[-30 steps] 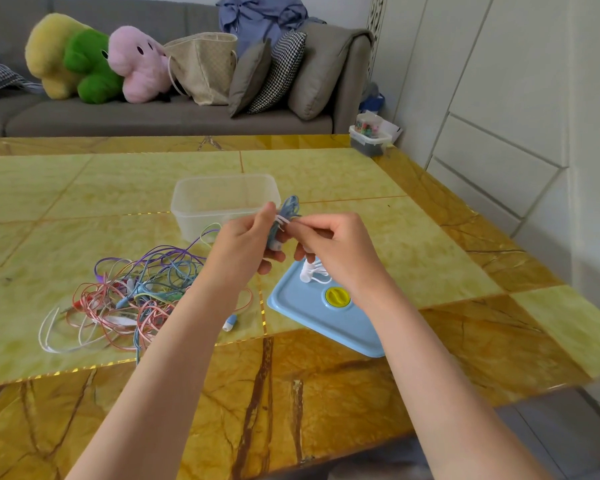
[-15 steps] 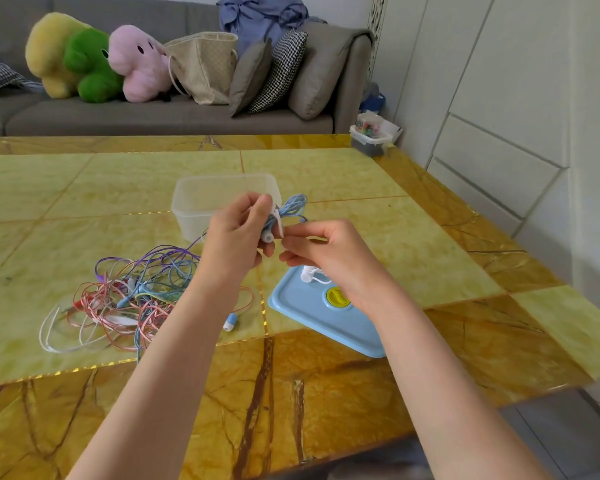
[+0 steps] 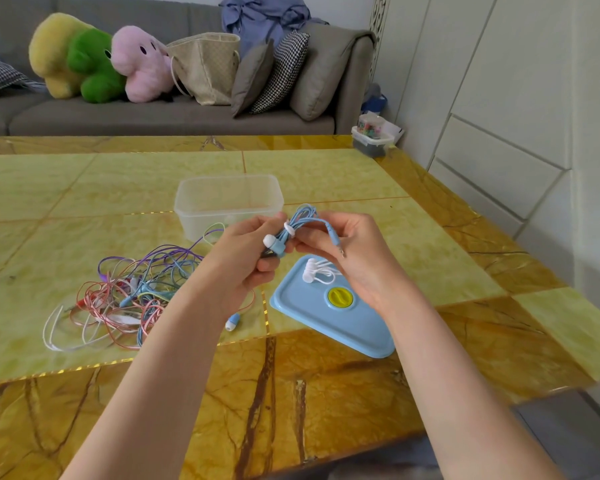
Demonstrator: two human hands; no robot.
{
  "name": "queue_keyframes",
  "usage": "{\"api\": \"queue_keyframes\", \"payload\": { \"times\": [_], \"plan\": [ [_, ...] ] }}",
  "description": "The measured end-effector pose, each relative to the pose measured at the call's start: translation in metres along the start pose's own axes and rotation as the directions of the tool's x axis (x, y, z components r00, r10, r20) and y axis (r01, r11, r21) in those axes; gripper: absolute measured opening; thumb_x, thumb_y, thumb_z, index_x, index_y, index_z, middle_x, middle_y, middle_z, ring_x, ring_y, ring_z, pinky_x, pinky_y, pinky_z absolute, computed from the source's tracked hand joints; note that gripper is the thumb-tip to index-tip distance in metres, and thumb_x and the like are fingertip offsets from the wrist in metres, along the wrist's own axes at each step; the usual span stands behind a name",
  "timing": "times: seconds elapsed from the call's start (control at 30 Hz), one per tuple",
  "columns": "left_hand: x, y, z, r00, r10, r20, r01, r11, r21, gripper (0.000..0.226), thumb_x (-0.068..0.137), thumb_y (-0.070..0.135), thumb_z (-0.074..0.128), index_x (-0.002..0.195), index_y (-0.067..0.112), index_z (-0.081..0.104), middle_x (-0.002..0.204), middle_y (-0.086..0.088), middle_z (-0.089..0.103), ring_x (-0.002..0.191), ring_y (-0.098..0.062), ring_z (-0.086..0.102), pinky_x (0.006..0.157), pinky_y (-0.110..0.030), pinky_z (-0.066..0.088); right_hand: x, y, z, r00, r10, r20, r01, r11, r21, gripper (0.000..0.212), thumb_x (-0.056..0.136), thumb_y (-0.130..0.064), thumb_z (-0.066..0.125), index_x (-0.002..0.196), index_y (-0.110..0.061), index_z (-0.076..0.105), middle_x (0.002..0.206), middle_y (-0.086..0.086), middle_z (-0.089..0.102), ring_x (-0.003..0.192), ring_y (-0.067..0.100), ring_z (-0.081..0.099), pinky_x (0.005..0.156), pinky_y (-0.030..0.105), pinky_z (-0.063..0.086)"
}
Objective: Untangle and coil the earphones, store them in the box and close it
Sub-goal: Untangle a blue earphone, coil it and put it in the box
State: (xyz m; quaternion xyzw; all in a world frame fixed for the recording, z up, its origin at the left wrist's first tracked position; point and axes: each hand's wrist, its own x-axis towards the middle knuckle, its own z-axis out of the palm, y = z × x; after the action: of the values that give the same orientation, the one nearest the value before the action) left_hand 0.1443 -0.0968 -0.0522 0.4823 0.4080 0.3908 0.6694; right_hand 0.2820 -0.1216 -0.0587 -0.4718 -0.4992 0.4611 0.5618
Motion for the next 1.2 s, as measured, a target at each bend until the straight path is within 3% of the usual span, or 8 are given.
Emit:
{"api": "queue_keyframes", "payload": {
  "times": [0.3, 0.43, 0.5, 0.67, 0.87, 0.93, 1.03, 1.2],
  "plan": [
    [0.003, -0.002, 0.002, 0.995, -0.098, 0.015, 0.099, 0.992, -0.073, 0.014, 0.096, 0.011, 0.045, 0.091, 0.005, 0.057, 0.065, -0.005, 0.054, 0.034, -0.004, 0.036, 0.032, -0.011, 0.025, 0.0, 0.002, 0.001, 1.0, 0.017, -0.002, -0.017, 0.991, -0.132, 0.02, 0.083, 0.003, 0.064, 0.092, -0.014, 0.072, 0.089, 0.008, 0.072, 0.084, 0.016, 0.067, 0.091, 0.032, 0.052],
    [0.002, -0.001, 0.003, 0.991, -0.135, -0.025, 0.135, 0.991, 0.008, 0.022, 0.097, 0.019, 0.045, 0.106, 0.004, 0.06, 0.085, -0.013, 0.06, 0.041, -0.009, 0.054, 0.033, -0.013, 0.031, 0.001, 0.0, 0.002, 0.999, 0.046, -0.004, -0.046, 0.997, -0.069, 0.014, 0.081, 0.0, 0.067, 0.086, -0.012, 0.07, 0.077, 0.002, 0.07, 0.074, 0.016, 0.065, 0.074, 0.025, 0.053],
    [0.002, -0.001, 0.001, 0.988, -0.141, -0.061, 0.142, 0.99, 0.017, 0.024, 0.099, 0.024, 0.041, 0.097, 0.01, 0.061, 0.081, -0.007, 0.064, 0.05, -0.013, 0.063, 0.039, -0.015, 0.038, 0.001, -0.003, 0.001, 0.999, 0.042, -0.032, -0.044, 0.997, -0.055, 0.012, 0.078, -0.003, 0.07, 0.082, -0.014, 0.068, 0.07, -0.004, 0.068, 0.068, 0.008, 0.062, 0.065, 0.018, 0.049],
    [0.006, 0.004, -0.008, 0.996, -0.078, -0.046, 0.067, 0.979, -0.194, 0.03, 0.098, 0.03, 0.043, 0.084, 0.009, 0.059, 0.08, -0.008, 0.068, 0.068, -0.022, 0.07, 0.063, -0.025, 0.058, 0.003, -0.003, -0.005, 0.987, 0.054, -0.15, -0.048, 0.998, 0.042, 0.013, 0.079, 0.001, 0.068, 0.079, -0.011, 0.064, 0.068, 0.001, 0.062, 0.058, 0.009, 0.057, 0.06, 0.019, 0.047],
    [0.002, -0.005, -0.012, 0.998, 0.033, -0.049, -0.034, 0.999, -0.015, 0.022, 0.097, 0.01, 0.046, 0.088, 0.003, 0.065, 0.087, -0.01, 0.069, 0.077, -0.015, 0.069, 0.073, -0.019, 0.057, 0.001, 0.0, 0.004, 0.987, 0.158, -0.001, -0.158, 0.987, 0.022, 0.008, 0.085, -0.001, 0.062, 0.089, -0.005, 0.067, 0.074, 0.005, 0.067, 0.061, 0.007, 0.063, 0.06, 0.015, 0.05],
    [0.005, -0.003, -0.016, 0.991, 0.053, -0.123, -0.05, 0.998, 0.03, 0.017, 0.096, 0.012, 0.048, 0.093, 0.003, 0.062, 0.085, -0.006, 0.067, 0.074, -0.016, 0.067, 0.072, -0.02, 0.057, 0.004, 0.001, 0.011, 0.983, 0.185, 0.012, -0.186, 0.981, 0.053, 0.007, 0.086, -0.001, 0.061, 0.088, -0.005, 0.067, 0.073, 0.004, 0.067, 0.061, 0.007, 0.063, 0.061, 0.015, 0.051],
    [0.015, -0.002, -0.03, 0.942, 0.17, -0.289, -0.071, 0.944, 0.323, 0.009, 0.095, 0.014, 0.05, 0.103, 0.01, 0.049, 0.081, 0.004, 0.056, 0.067, -0.015, 0.059, 0.07, -0.031, 0.056, 0.03, -0.001, 0.027, 0.978, 0.188, -0.088, -0.18, 0.979, 0.094, 0.013, 0.086, 0.005, 0.059, 0.079, -0.005, 0.064, 0.066, 0.005, 0.065, 0.053, 0.008, 0.061, 0.057, 0.015, 0.052],
    [0.02, -0.001, -0.056, 0.933, 0.254, -0.253, -0.055, 0.799, 0.599, 0.013, 0.091, 0.011, 0.052, 0.082, 0.021, 0.054, 0.079, 0.003, 0.059, 0.078, -0.024, 0.063, 0.085, -0.045, 0.052, 0.114, 0.006, 0.057, 0.944, -0.079, -0.32, -0.066, 0.907, -0.417, 0.025, 0.084, -0.004, 0.061, 0.061, -0.012, 0.061, 0.068, 0.012, 0.064, 0.069, 0.025, 0.062, 0.076, 0.037, 0.052]
  ]
}}
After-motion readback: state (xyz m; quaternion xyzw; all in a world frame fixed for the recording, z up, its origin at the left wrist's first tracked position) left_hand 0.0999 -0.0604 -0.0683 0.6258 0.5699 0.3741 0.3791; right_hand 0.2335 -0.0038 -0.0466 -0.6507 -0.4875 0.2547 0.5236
